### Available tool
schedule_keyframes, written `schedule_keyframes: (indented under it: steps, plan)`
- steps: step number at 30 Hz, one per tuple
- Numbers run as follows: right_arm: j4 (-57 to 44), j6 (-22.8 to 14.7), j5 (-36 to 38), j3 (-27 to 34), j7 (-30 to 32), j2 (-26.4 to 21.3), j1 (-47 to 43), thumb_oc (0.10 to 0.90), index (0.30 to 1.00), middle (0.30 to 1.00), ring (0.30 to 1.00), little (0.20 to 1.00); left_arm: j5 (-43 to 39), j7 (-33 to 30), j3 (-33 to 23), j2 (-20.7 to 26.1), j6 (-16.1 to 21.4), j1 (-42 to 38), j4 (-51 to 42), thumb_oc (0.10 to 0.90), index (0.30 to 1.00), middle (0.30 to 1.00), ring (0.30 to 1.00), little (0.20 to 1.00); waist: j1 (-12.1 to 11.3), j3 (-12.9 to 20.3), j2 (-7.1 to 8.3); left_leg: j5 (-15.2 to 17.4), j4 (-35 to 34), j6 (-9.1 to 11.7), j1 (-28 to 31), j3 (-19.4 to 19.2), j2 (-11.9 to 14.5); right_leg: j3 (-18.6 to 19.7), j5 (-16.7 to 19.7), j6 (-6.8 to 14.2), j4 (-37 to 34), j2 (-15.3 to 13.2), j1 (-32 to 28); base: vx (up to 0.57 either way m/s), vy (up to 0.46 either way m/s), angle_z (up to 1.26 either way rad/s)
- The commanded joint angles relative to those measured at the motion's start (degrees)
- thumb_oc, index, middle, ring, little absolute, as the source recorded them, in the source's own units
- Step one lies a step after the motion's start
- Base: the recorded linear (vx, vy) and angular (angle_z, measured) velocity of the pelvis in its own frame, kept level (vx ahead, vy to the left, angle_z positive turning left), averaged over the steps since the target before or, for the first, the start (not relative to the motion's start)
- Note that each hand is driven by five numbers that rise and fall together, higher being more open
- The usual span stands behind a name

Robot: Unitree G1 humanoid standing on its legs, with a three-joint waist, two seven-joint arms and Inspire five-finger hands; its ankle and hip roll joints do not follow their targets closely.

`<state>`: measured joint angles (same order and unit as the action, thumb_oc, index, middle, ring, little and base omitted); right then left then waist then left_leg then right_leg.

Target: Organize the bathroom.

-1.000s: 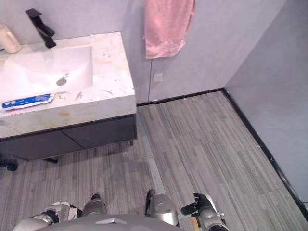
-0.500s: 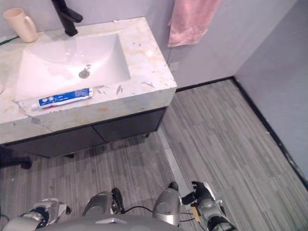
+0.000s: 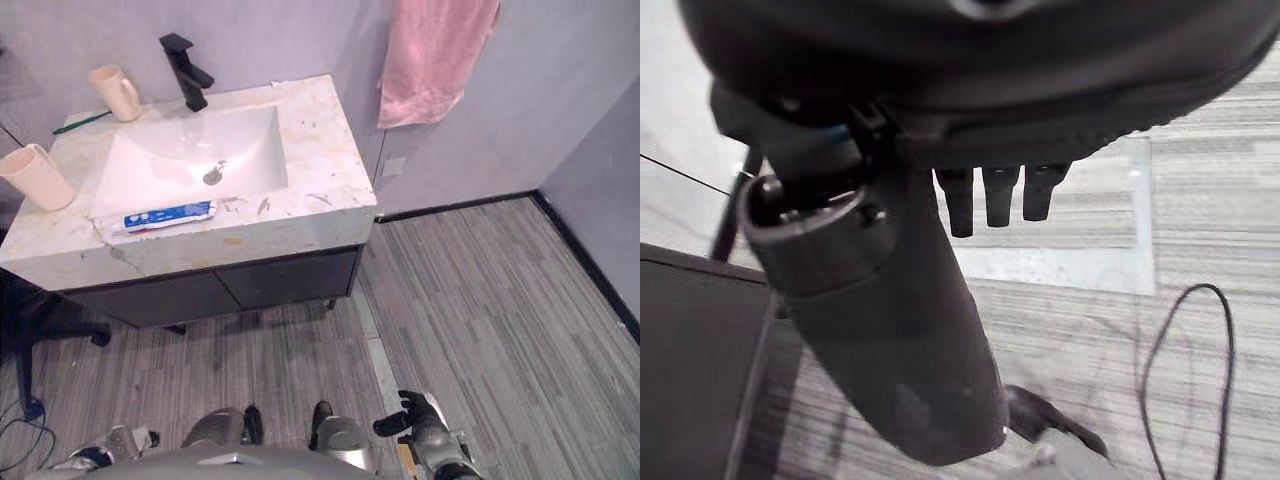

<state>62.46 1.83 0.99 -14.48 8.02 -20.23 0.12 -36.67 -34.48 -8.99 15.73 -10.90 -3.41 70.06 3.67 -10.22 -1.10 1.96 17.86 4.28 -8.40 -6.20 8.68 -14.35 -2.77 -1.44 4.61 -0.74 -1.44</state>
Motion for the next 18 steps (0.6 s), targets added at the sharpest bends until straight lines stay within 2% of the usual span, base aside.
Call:
schedule_keyframes:
  steps: [1,4,6,7,9,10,11,13,15,17,18]
  plan:
    - [0.18,-1.55,2.58,0.00,1.59,-1.94,-0.52,0.800,0.900,0.900,0.900,0.900,-5.01,-10.52,-1.44,8.27,10.15,0.01,-2.02,0.800,0.900,0.900,0.900,0.900,1.32,-0.04,1.22,3.07,-3.63,-3.67,5.12,0.34,-2.89,6.30,-2.81,5.99,4.82,-4.46,4.30,0.05,0.138,0.01]
    - [0.07,-2.76,1.98,-0.97,0.85,-0.67,-0.55,0.800,0.900,0.900,0.900,0.900,-6.43,-13.62,-5.58,11.39,15.98,-0.86,-2.78,0.800,0.900,0.900,0.900,0.900,1.40,0.26,0.56,3.78,-5.94,-3.29,7.12,-1.88,-2.98,5.57,-1.73,8.14,5.30,-7.03,5.46,0.01,0.068,-0.01]
    - [-0.59,-2.37,2.02,-2.10,0.50,0.19,-0.99,0.800,0.900,0.900,0.900,0.900,-6.11,-13.92,-8.03,12.49,17.75,-1.10,-3.92,0.800,0.900,0.900,0.900,0.900,1.16,0.56,0.28,3.67,-6.75,-2.91,7.95,-3.52,-2.55,4.39,-1.51,8.62,5.13,-7.88,5.17,0.01,-0.011,0.25]
    - [-1.12,-1.75,2.21,-2.55,0.44,0.28,-1.20,0.800,0.900,0.900,0.900,0.900,-6.70,-13.66,-7.97,12.60,18.67,-0.94,-4.08,0.800,0.900,0.900,0.900,0.900,0.95,0.68,0.28,3.24,-5.78,-2.34,7.47,-3.71,-2.18,4.17,-1.52,8.39,4.58,-7.73,4.63,0.03,-0.023,0.27]
    - [-1.98,-1.19,2.56,-3.06,0.45,-0.19,-1.19,0.800,0.900,0.900,0.900,0.900,-4.84,-12.70,-8.11,12.28,20.43,-0.41,-4.54,0.800,0.900,0.900,0.900,0.900,0.45,0.28,0.55,0.22,3.01,-0.63,3.91,-1.13,-1.44,5.15,-2.00,6.89,3.55,-6.47,3.22,0.05,0.015,0.03]
    - [-2.21,-0.72,2.52,-3.29,0.50,-0.48,-1.31,0.800,0.900,0.900,0.900,0.900,-3.71,-12.44,-7.69,12.19,20.39,-0.21,-4.91,0.800,0.900,0.900,0.900,0.900,0.03,0.26,0.73,-0.80,5.05,-0.43,1.98,0.76,-1.50,5.43,-2.15,6.38,3.54,-6.26,2.96,0.10,0.219,0.19]
    - [-2.50,-0.16,5.42,-2.91,1.85,-1.09,-1.49,0.800,0.900,0.900,0.900,0.900,-2.58,-13.13,-6.27,11.97,18.94,-0.46,-6.57,0.800,0.900,0.900,0.900,0.900,-0.02,0.24,0.67,-0.49,2.42,-0.96,2.09,2.24,0.17,5.82,-2.81,6.22,4.51,-6.36,2.78,0.12,0.309,0.21]
    - [-1.08,-0.79,6.13,-1.44,2.97,-1.36,-1.58,0.800,0.900,0.900,0.900,0.900,-2.13,-12.62,-6.06,12.25,17.57,-1.35,-6.01,0.800,0.900,0.900,0.900,0.900,0.73,-0.13,0.23,0.87,-1.61,-1.71,5.41,1.36,1.63,6.30,-3.26,6.96,5.98,-7.82,3.10,0.14,0.402,-0.18]
    - [-0.31,-1.01,6.08,-0.93,3.61,-1.17,-1.58,0.800,0.900,0.900,0.900,0.900,-1.44,-12.76,-5.19,12.28,15.84,-2.13,-5.84,0.800,0.900,0.900,0.900,0.900,0.89,-0.23,-0.04,2.65,-3.69,-2.55,6.70,1.61,1.04,7.05,-3.56,7.97,8.06,-9.63,4.13,0.07,0.315,0.01]
    - [-0.45,-1.21,7.58,-0.16,4.32,-1.21,-1.30,0.800,0.900,0.900,0.900,0.900,-0.15,-12.75,-3.82,12.17,13.39,-3.75,-5.50,0.800,0.900,0.900,0.900,0.900,1.61,-0.53,0.02,4.65,-3.04,-3.10,6.87,-0.82,-0.13,6.94,-2.21,10.38,9.94,-12.93,5.77,0.04,0.294,0.22]
    - [-0.74,-1.56,5.43,0.75,3.63,-1.11,-1.06,0.800,0.900,0.900,0.900,0.900,0.32,-13.03,-2.82,12.26,12.60,-4.49,-5.24,0.800,0.900,0.900,0.900,0.900,1.52,-0.95,0.64,6.86,-1.40,-3.42,6.62,-2.47,-1.98,4.94,2.27,11.55,9.61,-16.72,6.61,0.05,0.316,0.35]
